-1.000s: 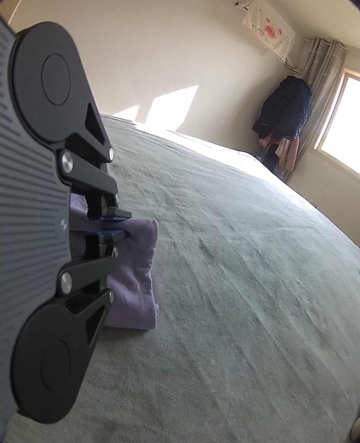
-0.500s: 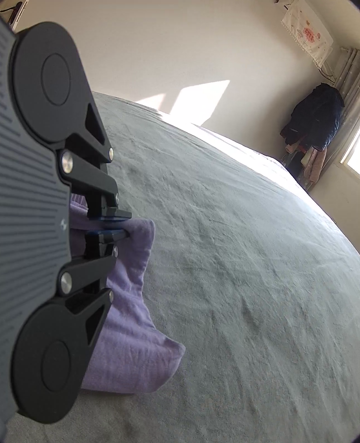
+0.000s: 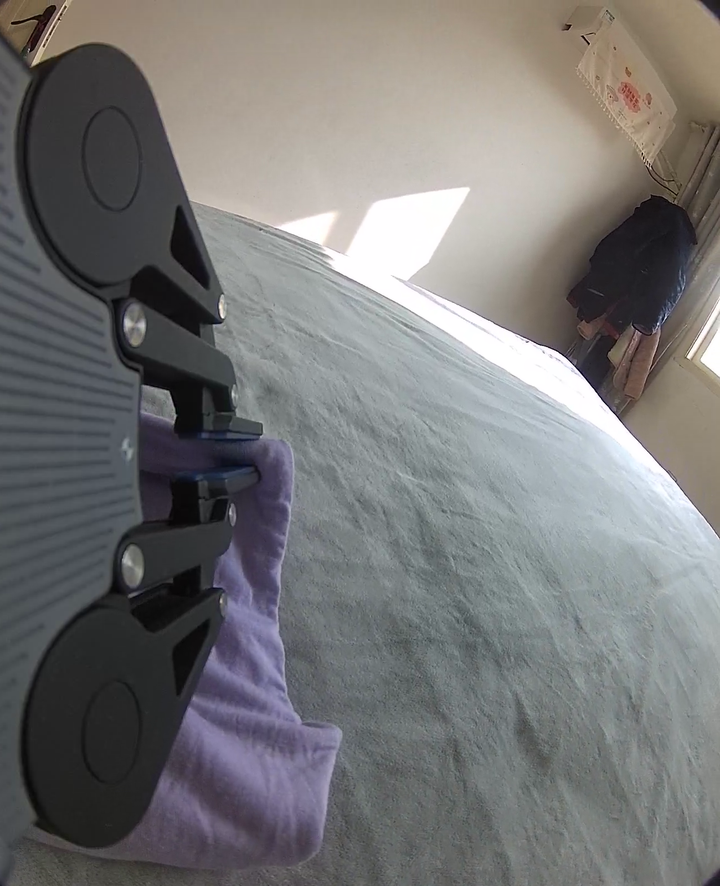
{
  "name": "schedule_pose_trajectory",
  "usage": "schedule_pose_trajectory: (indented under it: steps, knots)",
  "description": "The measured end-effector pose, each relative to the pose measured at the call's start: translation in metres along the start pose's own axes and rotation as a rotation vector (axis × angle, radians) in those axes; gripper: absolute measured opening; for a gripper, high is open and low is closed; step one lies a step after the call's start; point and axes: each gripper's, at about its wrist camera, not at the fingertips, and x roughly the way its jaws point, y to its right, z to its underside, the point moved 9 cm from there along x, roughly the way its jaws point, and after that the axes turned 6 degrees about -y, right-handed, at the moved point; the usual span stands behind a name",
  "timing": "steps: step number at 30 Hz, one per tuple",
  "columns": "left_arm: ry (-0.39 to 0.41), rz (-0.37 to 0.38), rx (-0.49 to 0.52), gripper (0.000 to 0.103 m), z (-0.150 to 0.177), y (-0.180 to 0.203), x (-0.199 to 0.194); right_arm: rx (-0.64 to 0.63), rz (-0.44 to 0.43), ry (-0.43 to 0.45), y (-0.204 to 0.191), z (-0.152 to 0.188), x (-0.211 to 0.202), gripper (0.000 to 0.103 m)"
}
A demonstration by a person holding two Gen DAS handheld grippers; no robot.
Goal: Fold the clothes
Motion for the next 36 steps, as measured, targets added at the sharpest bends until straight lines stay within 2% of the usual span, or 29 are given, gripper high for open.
schedule_pose_trajectory:
  steps: [1,3,4,8,10,13,16,17,18,22,25,28,32,36]
  knots:
    - [0.016,-0.005,0.012,0.014,-0.003,0.0,-0.003,-0.001,-0.01,0.006,0.0,-0.001,-0.002,0.02]
    - [0.041,0.0,0.021,0.015,-0.007,0.001,-0.007,-0.032,0.01,0.044,0.002,-0.004,-0.014,0.045]
    - [0.048,0.009,0.023,0.015,-0.009,0.003,-0.009,-0.048,0.02,0.064,0.003,-0.005,-0.02,0.047]
    - [0.056,0.049,0.046,0.015,-0.009,0.014,-0.005,-0.178,0.112,0.13,0.008,-0.003,-0.039,0.047]
    - [0.06,0.072,0.085,0.015,-0.005,0.026,0.0,-0.308,0.182,0.154,0.007,0.006,-0.043,0.047]
    - [0.058,0.086,0.153,0.015,0.004,0.041,0.012,-0.488,0.268,0.135,0.011,0.029,-0.04,0.044]
    - [0.013,0.049,0.215,0.015,0.019,0.045,0.03,-0.57,0.337,0.132,0.025,0.041,-0.041,0.044]
    - [-0.019,0.026,0.232,0.015,0.025,0.044,0.038,-0.584,0.356,0.135,0.03,0.043,-0.042,0.042]
    - [-0.047,0.002,0.248,0.015,0.03,0.043,0.044,-0.599,0.374,0.138,0.035,0.044,-0.044,0.036]
    - [-0.05,-0.034,0.291,0.015,0.032,0.049,0.039,-0.656,0.449,0.15,0.055,0.051,-0.051,0.036]
    - [-0.025,-0.005,0.293,0.019,0.031,0.054,0.032,-0.615,0.44,0.196,0.06,0.042,-0.07,0.036]
    - [0.0,0.024,0.294,0.021,0.03,0.06,0.025,-0.602,0.386,0.229,0.055,0.042,-0.084,0.036]
    - [0.007,0.101,0.31,0.023,0.034,0.073,0.021,-0.654,0.322,0.214,0.042,0.052,-0.082,0.036]
    - [-0.033,0.201,0.367,0.029,0.05,0.093,0.023,-0.704,0.347,0.162,0.046,0.057,-0.065,0.036]
